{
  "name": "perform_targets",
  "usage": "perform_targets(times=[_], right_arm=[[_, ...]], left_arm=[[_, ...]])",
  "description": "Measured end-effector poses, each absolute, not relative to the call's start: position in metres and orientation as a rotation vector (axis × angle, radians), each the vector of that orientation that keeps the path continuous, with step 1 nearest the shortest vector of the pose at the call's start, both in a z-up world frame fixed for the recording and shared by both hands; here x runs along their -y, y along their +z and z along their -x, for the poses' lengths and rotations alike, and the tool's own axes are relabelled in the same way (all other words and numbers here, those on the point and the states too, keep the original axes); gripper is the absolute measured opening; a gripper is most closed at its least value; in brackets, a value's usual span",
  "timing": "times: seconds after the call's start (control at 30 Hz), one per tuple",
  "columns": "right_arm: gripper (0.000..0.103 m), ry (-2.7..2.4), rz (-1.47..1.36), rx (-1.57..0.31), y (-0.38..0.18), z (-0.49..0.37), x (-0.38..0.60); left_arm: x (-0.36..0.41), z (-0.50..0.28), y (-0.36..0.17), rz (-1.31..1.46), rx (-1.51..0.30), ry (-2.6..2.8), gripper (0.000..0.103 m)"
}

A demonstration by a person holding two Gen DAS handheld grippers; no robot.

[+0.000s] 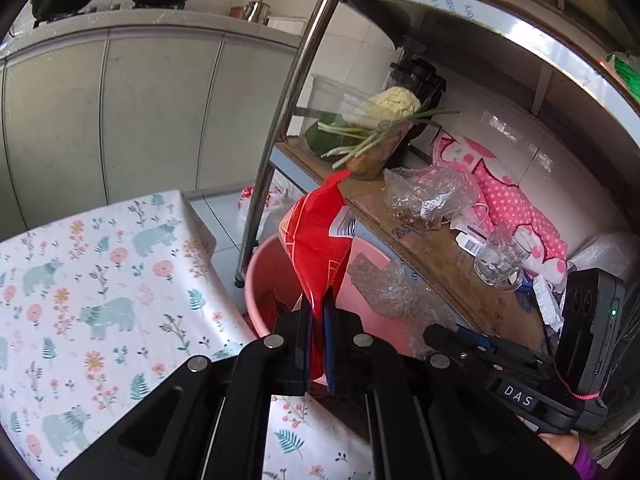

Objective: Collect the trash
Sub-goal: 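Carry the snack bag and plastic wrap over the pink basin with both tools, then open both tools to drop the snack bag and plastic wrap into the basin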

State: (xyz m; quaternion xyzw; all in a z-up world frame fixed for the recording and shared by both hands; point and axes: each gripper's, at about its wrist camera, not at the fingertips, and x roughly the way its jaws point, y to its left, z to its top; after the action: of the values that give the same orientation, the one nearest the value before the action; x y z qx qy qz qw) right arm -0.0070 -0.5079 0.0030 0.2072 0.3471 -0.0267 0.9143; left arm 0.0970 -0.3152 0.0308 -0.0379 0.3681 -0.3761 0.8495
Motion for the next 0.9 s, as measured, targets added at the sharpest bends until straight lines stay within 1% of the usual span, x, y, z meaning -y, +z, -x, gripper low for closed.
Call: perform_targets(times=[0.27, 0.4, 0.9], right_arm=[[0.02, -0.087, -0.421, -0.751, -0.017, -0.011, 0.512], [0.02, -0.105, -0.409, -0.757, -0.022, -0.018, 0.512], [0.021, -0.161, -0.384, -0.774, -0.033, -0.028, 0.518]], left_arm=[[0.343, -0.115, -0.004, 0.06, -0.847, -0.785, 0.004], [0.353, -0.12, -0.013, 0.046, -0.859, -0.78, 0.005], [0.368, -0.131, -0.009, 0.049, -0.844, -0.785, 0.006]])
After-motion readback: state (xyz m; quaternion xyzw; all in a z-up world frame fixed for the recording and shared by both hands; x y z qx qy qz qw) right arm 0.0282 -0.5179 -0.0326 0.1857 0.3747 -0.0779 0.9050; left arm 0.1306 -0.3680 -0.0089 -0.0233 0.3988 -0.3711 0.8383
